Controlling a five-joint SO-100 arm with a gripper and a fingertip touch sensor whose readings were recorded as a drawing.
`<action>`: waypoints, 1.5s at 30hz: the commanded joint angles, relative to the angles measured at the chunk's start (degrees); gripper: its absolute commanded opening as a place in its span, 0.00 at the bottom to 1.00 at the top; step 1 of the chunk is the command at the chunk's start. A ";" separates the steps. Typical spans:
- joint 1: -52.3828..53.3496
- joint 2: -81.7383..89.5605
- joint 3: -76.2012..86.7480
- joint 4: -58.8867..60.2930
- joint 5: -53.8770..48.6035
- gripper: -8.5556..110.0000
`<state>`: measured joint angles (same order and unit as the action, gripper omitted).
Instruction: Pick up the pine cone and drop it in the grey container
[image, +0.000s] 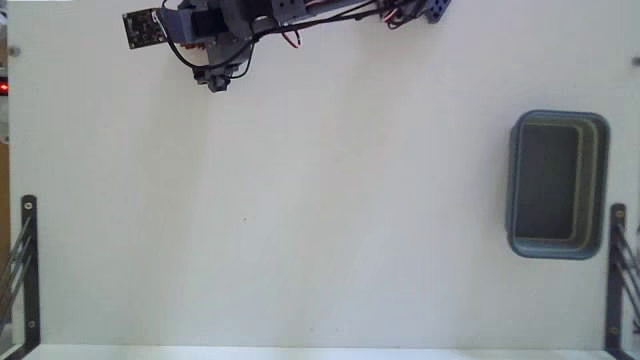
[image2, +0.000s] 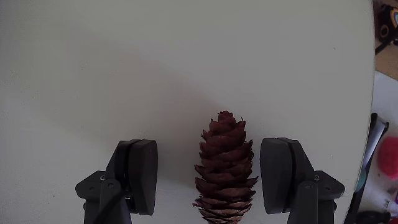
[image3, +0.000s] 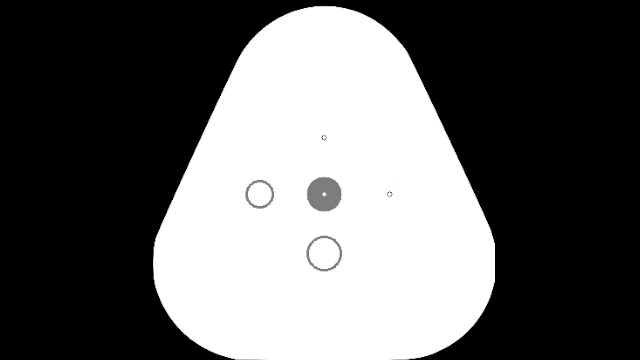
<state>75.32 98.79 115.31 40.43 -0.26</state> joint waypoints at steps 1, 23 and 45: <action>1.23 1.78 0.39 -1.16 0.26 0.94; 1.23 1.78 0.39 -1.16 0.26 0.89; 1.23 1.78 0.39 -1.16 0.26 0.83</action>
<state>75.32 98.79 115.31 40.43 -0.26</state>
